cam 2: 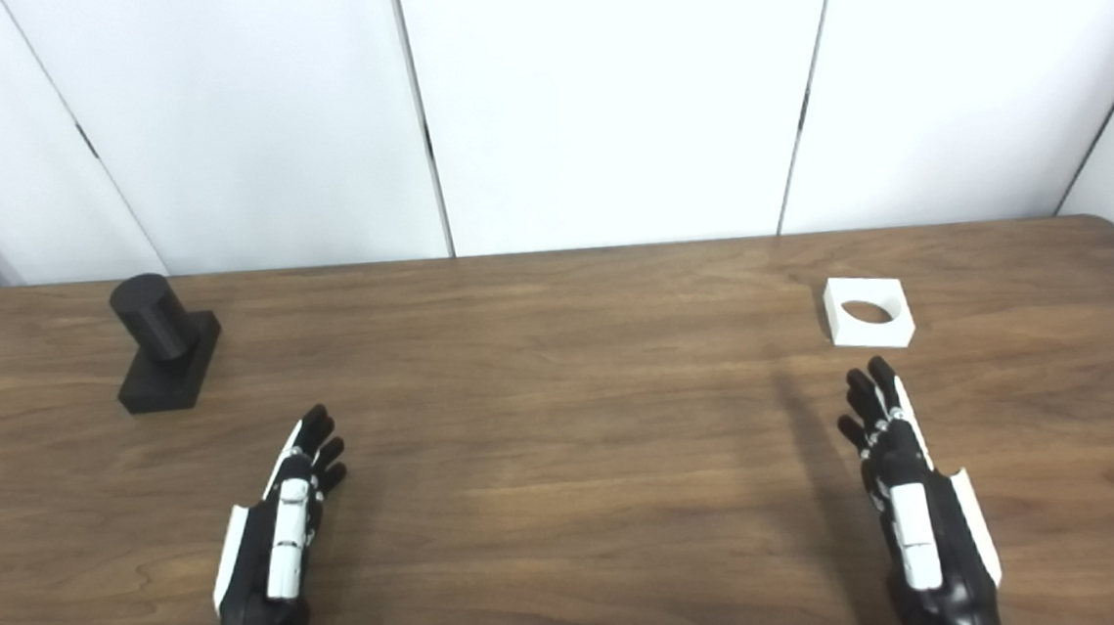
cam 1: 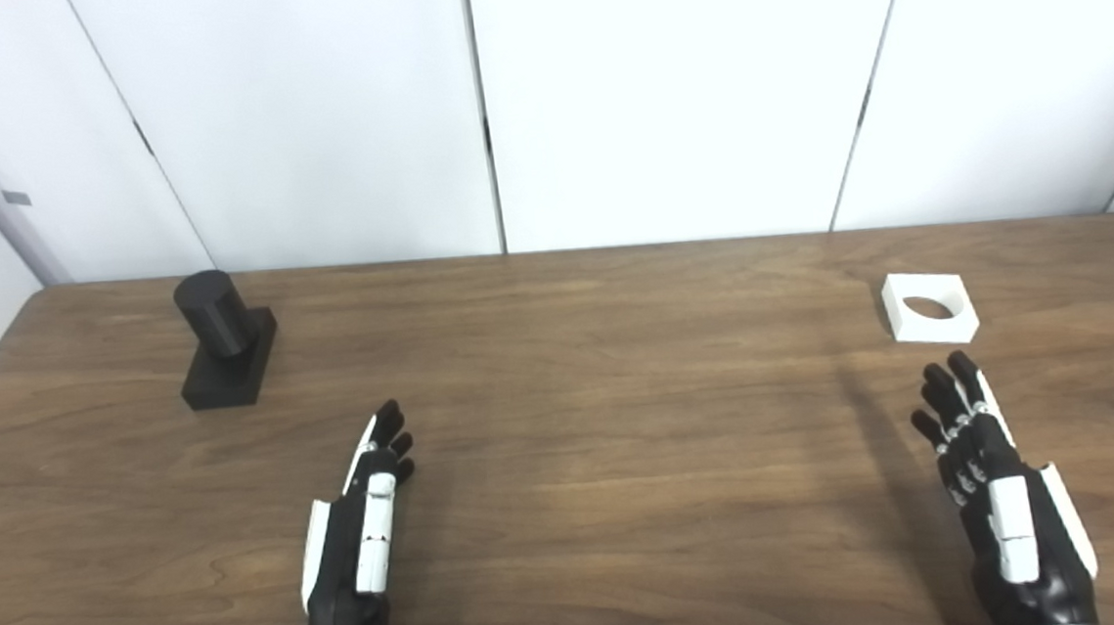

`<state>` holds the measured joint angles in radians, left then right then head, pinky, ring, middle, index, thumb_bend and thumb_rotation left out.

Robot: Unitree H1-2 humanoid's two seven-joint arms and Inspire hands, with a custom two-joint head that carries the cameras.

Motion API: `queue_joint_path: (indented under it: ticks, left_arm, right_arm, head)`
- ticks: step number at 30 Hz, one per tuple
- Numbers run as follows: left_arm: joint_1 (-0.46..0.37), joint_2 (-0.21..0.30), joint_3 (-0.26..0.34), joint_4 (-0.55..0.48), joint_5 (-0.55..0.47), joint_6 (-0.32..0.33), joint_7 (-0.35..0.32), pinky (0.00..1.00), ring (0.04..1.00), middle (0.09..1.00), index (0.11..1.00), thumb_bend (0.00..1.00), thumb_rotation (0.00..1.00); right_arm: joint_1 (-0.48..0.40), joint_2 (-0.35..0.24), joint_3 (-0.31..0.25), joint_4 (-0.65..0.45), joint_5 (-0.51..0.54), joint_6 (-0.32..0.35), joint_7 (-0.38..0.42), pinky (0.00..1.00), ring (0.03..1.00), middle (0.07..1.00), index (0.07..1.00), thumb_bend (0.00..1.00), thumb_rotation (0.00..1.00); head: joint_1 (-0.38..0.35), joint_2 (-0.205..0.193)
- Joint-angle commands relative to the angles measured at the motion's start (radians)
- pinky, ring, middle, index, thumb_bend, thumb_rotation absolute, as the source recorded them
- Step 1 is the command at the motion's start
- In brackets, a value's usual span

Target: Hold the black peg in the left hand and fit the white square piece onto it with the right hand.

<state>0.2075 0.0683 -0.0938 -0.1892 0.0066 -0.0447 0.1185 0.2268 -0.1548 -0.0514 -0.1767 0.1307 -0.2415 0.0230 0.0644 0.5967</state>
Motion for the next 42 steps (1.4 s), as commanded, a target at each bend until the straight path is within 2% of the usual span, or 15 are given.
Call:
queue_joint_path:
  ticks: [1, 5, 12, 14, 17, 20, 22, 23, 25, 26, 28, 29, 32, 36, 42]
  left_arm:
    - [0.065, -0.061, -0.013, -0.034, 0.01, 0.007, 0.002, 0.91, 0.941, 0.97, 0.961, 0.48, 0.98]
    - [0.067, -0.06, -0.017, -0.041, 0.027, 0.015, 0.007, 0.9, 0.933, 0.96, 0.954, 0.48, 0.96]
    - [0.087, -0.051, -0.03, -0.095, 0.134, 0.055, 0.035, 0.87, 0.932, 0.951, 0.948, 0.46, 0.92]
    - [0.092, -0.049, -0.024, -0.122, 0.158, 0.077, 0.045, 0.85, 0.925, 0.946, 0.932, 0.42, 0.78]
    - [0.085, -0.049, 0.001, -0.172, 0.17, 0.115, 0.057, 0.83, 0.926, 0.938, 0.939, 0.42, 0.63]
    - [0.071, -0.032, 0.027, -0.241, 0.248, 0.176, 0.07, 0.8, 0.882, 0.916, 0.926, 0.42, 0.56]
    - [0.052, -0.026, 0.059, -0.305, 0.267, 0.268, 0.064, 0.8, 0.867, 0.908, 0.927, 0.44, 0.49]
    - [0.046, -0.025, 0.07, -0.327, 0.274, 0.305, 0.06, 0.74, 0.847, 0.899, 0.923, 0.47, 0.47]
    - [0.021, 0.0, 0.087, -0.377, 0.345, 0.406, 0.048, 0.67, 0.826, 0.895, 0.925, 0.52, 0.46]
    - [0.012, 0.01, 0.091, -0.391, 0.375, 0.44, 0.044, 0.7, 0.84, 0.894, 0.923, 0.56, 0.47]
    - [-0.007, 0.025, 0.107, -0.41, 0.453, 0.496, 0.021, 0.78, 0.875, 0.902, 0.925, 0.61, 0.48]
    - [-0.017, 0.027, 0.126, -0.415, 0.483, 0.508, 0.001, 0.85, 0.899, 0.91, 0.93, 0.62, 0.49]
    - [-0.044, 0.015, 0.197, -0.414, 0.573, 0.514, -0.072, 0.95, 0.924, 0.941, 0.945, 0.66, 0.5]
    - [-0.09, -0.014, 0.278, -0.4, 0.686, 0.514, -0.159, 0.84, 0.918, 0.943, 0.947, 0.71, 0.54]
    - [-0.188, -0.048, 0.397, -0.348, 0.813, 0.514, -0.248, 0.7, 0.888, 0.943, 0.943, 0.78, 0.51]
  right_arm:
    - [0.026, 0.018, -0.002, 0.064, 0.001, -0.009, 0.008, 0.94, 0.974, 0.96, 1.0, 0.59, 0.99]
    - [0.027, 0.016, -0.002, 0.065, 0.002, -0.015, 0.013, 0.94, 0.969, 0.958, 1.0, 0.6, 0.99]
    - [0.046, 0.011, -0.004, 0.03, -0.001, 0.006, 0.014, 0.95, 0.983, 0.965, 1.0, 0.58, 1.0]
    - [0.054, 0.011, -0.005, 0.019, -0.005, 0.009, 0.012, 0.95, 0.98, 0.962, 1.0, 0.58, 1.0]
    - [0.059, 0.007, -0.009, 0.02, 0.011, -0.001, 0.019, 0.95, 0.982, 0.968, 1.0, 0.59, 1.0]
    - [0.065, 0.007, -0.011, 0.018, 0.03, -0.002, 0.026, 0.96, 0.982, 0.966, 1.0, 0.58, 1.0]
    - [0.064, 0.01, -0.012, 0.017, 0.031, 0.004, 0.026, 0.96, 0.98, 0.961, 1.0, 0.58, 0.99]
    - [0.064, 0.011, -0.013, 0.016, 0.03, 0.006, 0.025, 0.96, 0.98, 0.959, 1.0, 0.59, 0.99]
    - [0.064, 0.01, -0.01, 0.015, 0.018, 0.008, 0.027, 0.97, 0.981, 0.96, 1.0, 0.59, 0.99]
    - [0.064, 0.01, -0.008, 0.015, 0.013, 0.007, 0.027, 0.97, 0.982, 0.96, 1.0, 0.59, 1.0]
    - [0.064, 0.011, -0.008, 0.015, 0.004, 0.006, 0.026, 0.97, 0.985, 0.962, 1.0, 0.59, 1.0]
    - [0.064, 0.013, -0.008, 0.015, 0.003, 0.008, 0.026, 0.97, 0.988, 0.964, 1.0, 0.59, 1.0]
    - [0.063, 0.017, -0.01, 0.017, 0.009, 0.013, 0.026, 0.98, 0.99, 0.967, 1.0, 0.59, 1.0]
    - [0.059, 0.016, -0.015, 0.02, 0.023, 0.019, 0.032, 0.99, 0.992, 0.964, 1.0, 0.61, 0.99]
    - [0.059, 0.015, -0.021, 0.023, 0.045, 0.008, 0.054, 1.0, 1.0, 0.971, 1.0, 0.64, 1.0]
  head:
    - [0.001, 0.001]
    - [0.01, 0.002]
    - [0.054, -0.002]
    - [0.057, -0.002]
    - [0.063, 0.002]
    - [0.08, 0.001]
    - [0.08, 0.001]
    - [0.08, 0.001]
    - [0.107, -0.003]
    - [0.123, -0.008]
    - [0.137, -0.013]
    - [0.137, -0.013]
    - [0.165, -0.022]
    - [0.213, -0.031]
    - [0.236, -0.036]
